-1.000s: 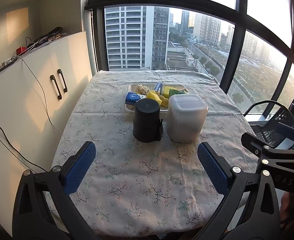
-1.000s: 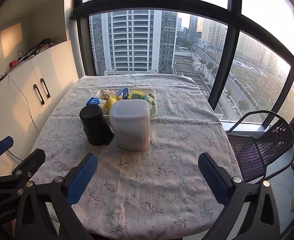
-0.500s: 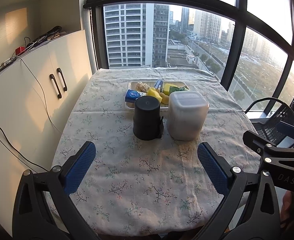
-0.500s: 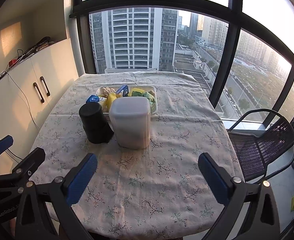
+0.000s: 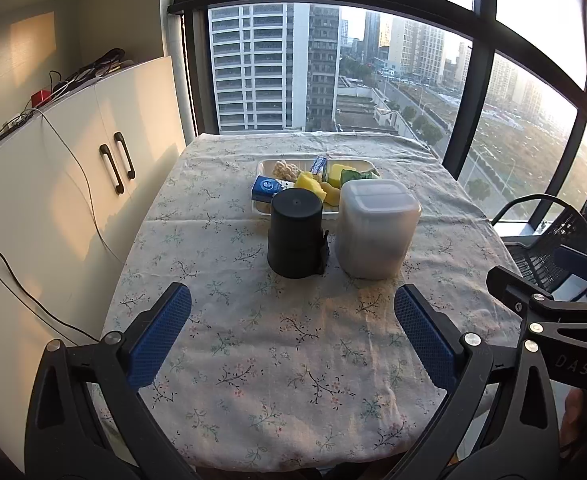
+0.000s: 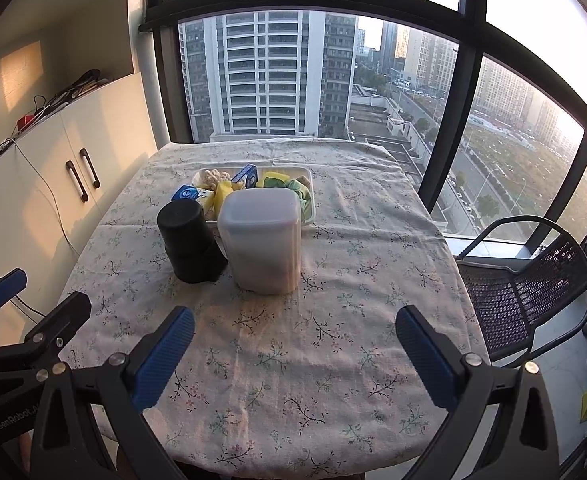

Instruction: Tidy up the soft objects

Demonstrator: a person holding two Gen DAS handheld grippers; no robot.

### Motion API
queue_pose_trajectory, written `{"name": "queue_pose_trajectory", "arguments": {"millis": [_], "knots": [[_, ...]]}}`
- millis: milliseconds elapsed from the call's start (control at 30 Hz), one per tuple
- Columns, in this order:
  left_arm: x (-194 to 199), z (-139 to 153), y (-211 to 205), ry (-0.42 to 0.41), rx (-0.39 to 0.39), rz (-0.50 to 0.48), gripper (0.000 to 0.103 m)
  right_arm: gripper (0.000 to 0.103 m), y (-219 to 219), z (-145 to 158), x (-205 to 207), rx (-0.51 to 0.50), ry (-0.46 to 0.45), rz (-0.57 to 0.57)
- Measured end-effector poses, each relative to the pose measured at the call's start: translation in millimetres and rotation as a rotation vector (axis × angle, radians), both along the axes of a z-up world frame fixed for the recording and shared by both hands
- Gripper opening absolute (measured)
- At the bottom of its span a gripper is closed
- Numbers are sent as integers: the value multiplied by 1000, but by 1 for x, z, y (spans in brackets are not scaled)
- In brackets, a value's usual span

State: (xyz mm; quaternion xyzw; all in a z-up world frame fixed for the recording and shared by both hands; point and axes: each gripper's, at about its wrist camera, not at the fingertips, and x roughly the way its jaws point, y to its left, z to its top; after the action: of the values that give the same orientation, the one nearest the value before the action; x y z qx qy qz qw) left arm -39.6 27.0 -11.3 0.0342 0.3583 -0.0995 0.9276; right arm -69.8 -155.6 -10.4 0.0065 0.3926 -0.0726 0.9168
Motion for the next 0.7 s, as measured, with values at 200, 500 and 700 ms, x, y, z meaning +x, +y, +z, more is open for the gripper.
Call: {"name": "queue_pose_trajectory", "arguments": {"millis": [200, 500, 700], "knots": [[0, -1, -2, 5, 3, 8, 103, 103, 0, -1, 0, 0, 3, 2], [1, 0, -4, 7, 7, 12, 103, 103, -1, -3, -1, 3, 12, 0], [1, -2, -6, 14, 14, 12, 103, 103, -4, -5, -1, 4, 17, -3]]}}
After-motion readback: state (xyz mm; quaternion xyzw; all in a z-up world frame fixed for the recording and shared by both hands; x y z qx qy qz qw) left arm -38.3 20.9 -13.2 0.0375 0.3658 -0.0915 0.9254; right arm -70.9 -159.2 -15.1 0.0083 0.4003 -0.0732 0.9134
